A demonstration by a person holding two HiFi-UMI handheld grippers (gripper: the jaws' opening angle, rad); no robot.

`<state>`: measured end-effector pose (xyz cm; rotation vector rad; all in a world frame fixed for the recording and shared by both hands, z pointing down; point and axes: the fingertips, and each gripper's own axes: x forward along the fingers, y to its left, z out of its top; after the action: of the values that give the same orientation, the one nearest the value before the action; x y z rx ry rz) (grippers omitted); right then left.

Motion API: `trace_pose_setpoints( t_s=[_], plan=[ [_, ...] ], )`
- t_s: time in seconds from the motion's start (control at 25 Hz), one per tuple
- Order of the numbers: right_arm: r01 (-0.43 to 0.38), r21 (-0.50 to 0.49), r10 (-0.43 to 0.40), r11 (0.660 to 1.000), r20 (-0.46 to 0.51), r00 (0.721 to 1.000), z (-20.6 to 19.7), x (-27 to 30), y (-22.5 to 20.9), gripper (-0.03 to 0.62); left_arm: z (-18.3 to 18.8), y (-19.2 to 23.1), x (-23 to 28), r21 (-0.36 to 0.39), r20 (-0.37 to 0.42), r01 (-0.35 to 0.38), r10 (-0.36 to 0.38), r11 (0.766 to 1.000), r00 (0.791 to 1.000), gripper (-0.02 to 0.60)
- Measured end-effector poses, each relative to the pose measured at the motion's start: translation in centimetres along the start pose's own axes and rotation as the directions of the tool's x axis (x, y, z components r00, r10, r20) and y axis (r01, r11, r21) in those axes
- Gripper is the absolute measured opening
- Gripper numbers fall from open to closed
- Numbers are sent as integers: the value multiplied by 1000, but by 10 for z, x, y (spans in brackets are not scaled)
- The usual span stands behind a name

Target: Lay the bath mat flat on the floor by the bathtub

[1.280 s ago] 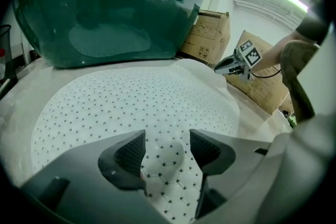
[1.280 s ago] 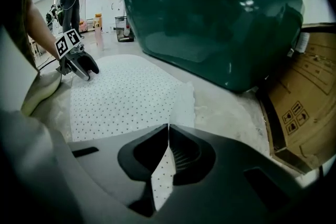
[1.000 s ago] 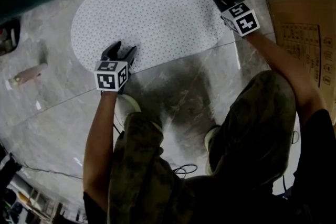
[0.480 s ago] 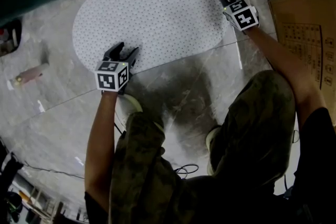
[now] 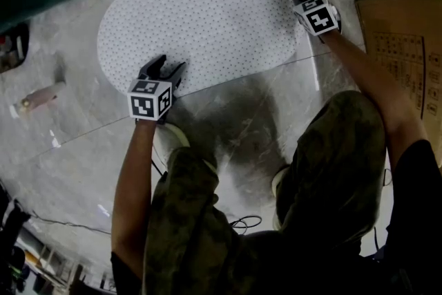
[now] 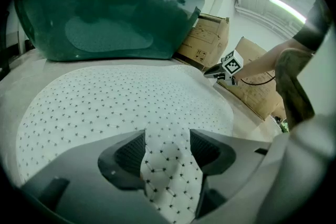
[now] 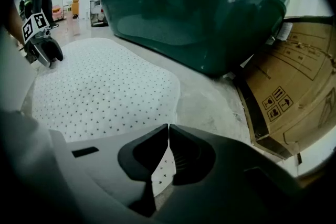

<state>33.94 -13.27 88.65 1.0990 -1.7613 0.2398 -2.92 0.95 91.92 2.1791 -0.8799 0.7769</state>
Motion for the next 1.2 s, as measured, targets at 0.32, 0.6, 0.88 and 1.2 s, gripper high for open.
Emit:
trace_pose_setpoints(
  t_s=[0.32, 0.6, 0.88, 1.2],
  plan=[
    [-7, -14, 7, 1000, -14, 1000, -4, 9, 5, 31, 6, 35, -25, 56, 18, -120, 119, 991, 993, 273],
    [-8, 4, 8, 1000, -30, 1000, -4, 13, 7, 31, 1, 145, -87, -186, 70, -377, 395, 907, 916, 273],
    [36, 28, -36, 999, -16, 999, -5, 9, -9, 31, -49, 187, -108, -312, -65, -485, 490, 817, 869, 273],
    [54, 167, -64, 985, 52, 997, 10, 9, -22, 24, -47, 189, -111, -400, -44, -471, 497, 786, 867, 273]
  ],
)
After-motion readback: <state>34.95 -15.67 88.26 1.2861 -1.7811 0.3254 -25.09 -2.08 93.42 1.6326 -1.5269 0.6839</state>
